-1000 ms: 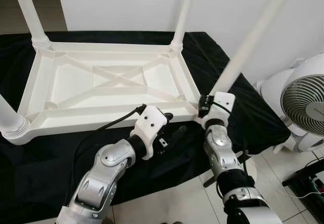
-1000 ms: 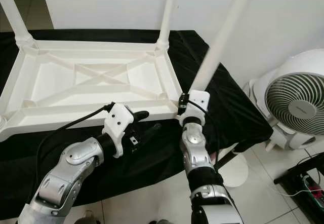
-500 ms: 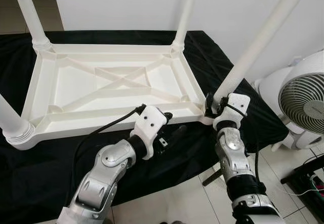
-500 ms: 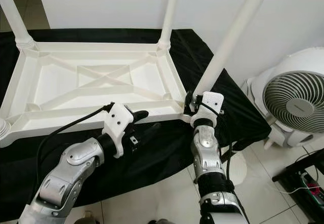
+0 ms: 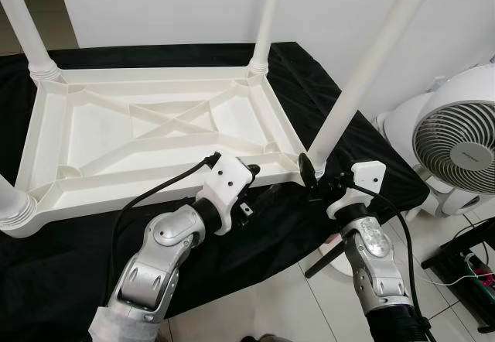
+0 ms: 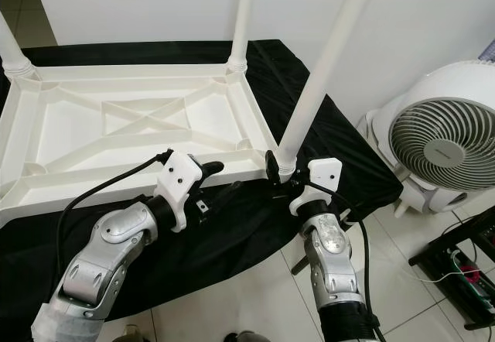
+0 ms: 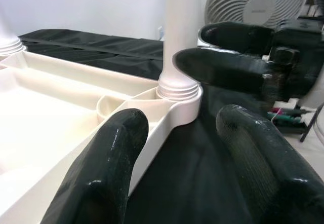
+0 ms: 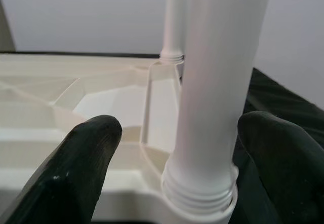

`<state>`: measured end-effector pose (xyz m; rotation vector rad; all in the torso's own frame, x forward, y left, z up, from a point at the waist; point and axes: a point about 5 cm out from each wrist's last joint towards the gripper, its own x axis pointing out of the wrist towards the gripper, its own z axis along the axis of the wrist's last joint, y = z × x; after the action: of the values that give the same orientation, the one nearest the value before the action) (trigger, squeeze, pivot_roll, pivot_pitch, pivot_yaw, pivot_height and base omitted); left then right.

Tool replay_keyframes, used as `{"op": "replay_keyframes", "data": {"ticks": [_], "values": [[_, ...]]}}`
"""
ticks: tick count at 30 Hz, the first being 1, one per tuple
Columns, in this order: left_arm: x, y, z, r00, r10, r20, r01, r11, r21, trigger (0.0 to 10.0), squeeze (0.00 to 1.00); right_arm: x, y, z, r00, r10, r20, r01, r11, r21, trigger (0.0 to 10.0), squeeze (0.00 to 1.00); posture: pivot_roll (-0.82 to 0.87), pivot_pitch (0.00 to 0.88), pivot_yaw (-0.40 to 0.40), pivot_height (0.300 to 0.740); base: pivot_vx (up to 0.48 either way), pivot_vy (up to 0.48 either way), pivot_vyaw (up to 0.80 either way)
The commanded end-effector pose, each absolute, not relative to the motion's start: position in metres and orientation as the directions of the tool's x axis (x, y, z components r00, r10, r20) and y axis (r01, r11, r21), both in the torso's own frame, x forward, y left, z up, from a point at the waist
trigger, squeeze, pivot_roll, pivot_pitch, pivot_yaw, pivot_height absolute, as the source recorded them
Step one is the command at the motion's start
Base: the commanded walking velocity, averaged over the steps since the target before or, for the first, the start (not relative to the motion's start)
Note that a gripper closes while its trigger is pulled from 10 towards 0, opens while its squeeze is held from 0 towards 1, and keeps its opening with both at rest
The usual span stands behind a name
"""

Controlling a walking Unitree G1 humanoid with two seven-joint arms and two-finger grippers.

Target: Building children table

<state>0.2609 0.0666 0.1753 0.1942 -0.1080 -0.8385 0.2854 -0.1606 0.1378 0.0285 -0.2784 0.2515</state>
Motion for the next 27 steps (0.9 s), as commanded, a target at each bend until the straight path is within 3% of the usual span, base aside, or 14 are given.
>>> {"op": "replay_keyframes", "data": {"ticks": [1,17,23,27], "values": [[0.274,0.07,0.175,0.758,-0.652,0.032,0.628,0.742,0.233,10.0,0.0,0.266,-0.166,0.124,0.936,0.284,0.208,-0.287,0.958,-0.016,10.0,0.0,0.04,0.095,-0.104,0.74,0.0,0.0,0.0],[0.321,0.093,0.159,0.814,-0.553,-0.177,0.569,0.7,0.431,10.0,0.0,0.237,-0.169,0.114,0.929,0.344,0.14,-0.345,0.938,-0.016,10.0,0.0,0.01,0.099,-0.06,0.74,0.0,0.0,0.0],[0.32,0.101,0.161,0.774,-0.597,-0.213,0.622,0.65,0.437,10.0,0.0,0.236,-0.171,0.117,0.93,0.335,0.15,-0.336,0.942,-0.016,10.0,0.0,0.01,0.097,-0.049,0.74,0.0,0.0,0.0],[0.31,0.105,0.163,0.671,-0.705,-0.228,0.717,0.541,0.439,10.0,0.0,0.238,-0.173,0.118,0.931,0.332,0.153,-0.334,0.942,-0.017,10.0,0.0,0.02,0.093,-0.041,0.74,0.0,0.0,0.0]]}}
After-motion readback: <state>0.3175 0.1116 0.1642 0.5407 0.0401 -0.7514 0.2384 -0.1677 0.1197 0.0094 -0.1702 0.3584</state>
